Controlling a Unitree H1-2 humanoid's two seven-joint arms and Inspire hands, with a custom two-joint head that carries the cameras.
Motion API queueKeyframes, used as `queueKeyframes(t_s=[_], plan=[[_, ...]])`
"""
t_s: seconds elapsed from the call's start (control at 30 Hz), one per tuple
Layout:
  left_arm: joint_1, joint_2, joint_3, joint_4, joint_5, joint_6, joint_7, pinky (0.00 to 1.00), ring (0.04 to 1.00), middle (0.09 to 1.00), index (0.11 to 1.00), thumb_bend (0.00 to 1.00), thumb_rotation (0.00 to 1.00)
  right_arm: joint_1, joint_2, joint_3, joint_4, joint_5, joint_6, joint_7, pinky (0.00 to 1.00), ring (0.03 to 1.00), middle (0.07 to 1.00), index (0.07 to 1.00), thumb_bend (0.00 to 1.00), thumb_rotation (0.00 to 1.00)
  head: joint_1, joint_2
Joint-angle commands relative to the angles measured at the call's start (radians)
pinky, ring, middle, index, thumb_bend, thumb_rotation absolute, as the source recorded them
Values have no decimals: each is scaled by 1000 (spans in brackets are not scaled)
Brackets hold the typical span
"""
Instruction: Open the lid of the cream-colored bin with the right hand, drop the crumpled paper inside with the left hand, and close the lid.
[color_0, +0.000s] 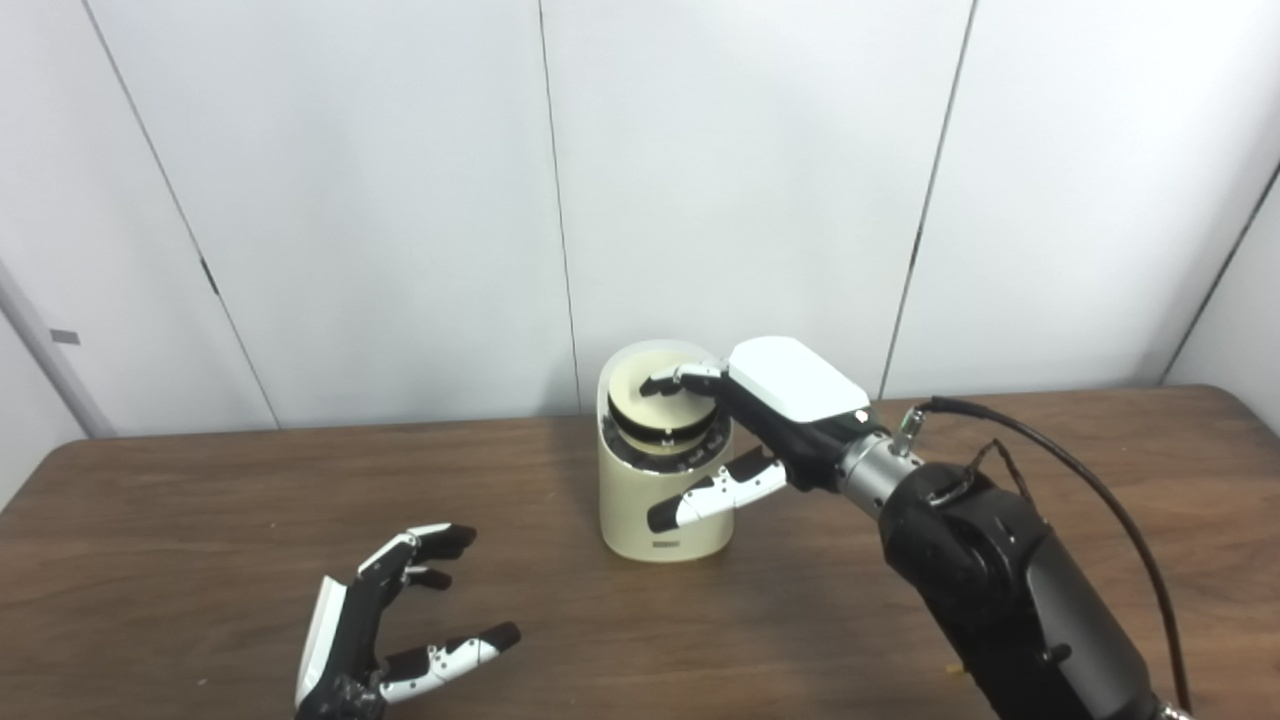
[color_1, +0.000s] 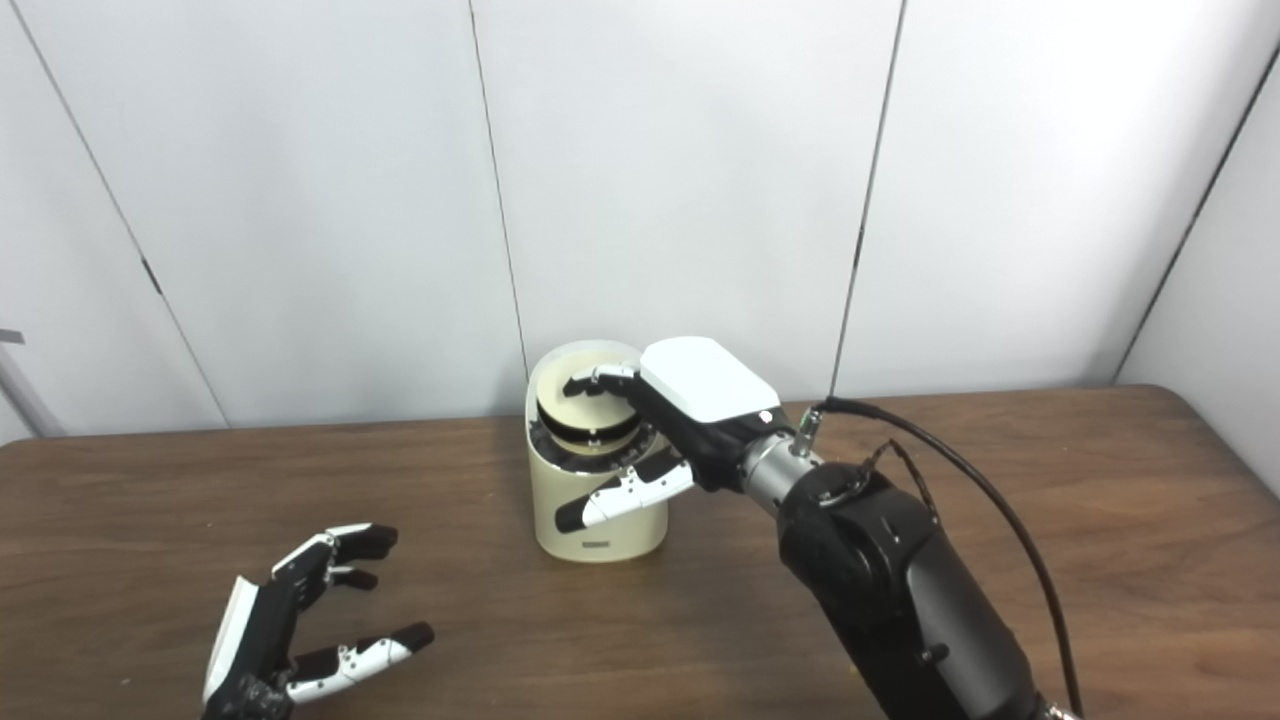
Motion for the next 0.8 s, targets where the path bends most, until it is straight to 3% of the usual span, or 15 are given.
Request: queueKeyframes(t_s=[0.0,0.77], plan=[[-14,10,2,-43,-6,-3,-1,626,723,715,684,948,240,-24,0,-14,-28,-3,4,-12,784,795,801,794,1000,772,0,0],[-11,11,8,-54,-2,-2,-11,620,720,717,684,948,244,0,2,-10,-19,-1,-5,-16,790,802,805,804,1000,773,3,8]])
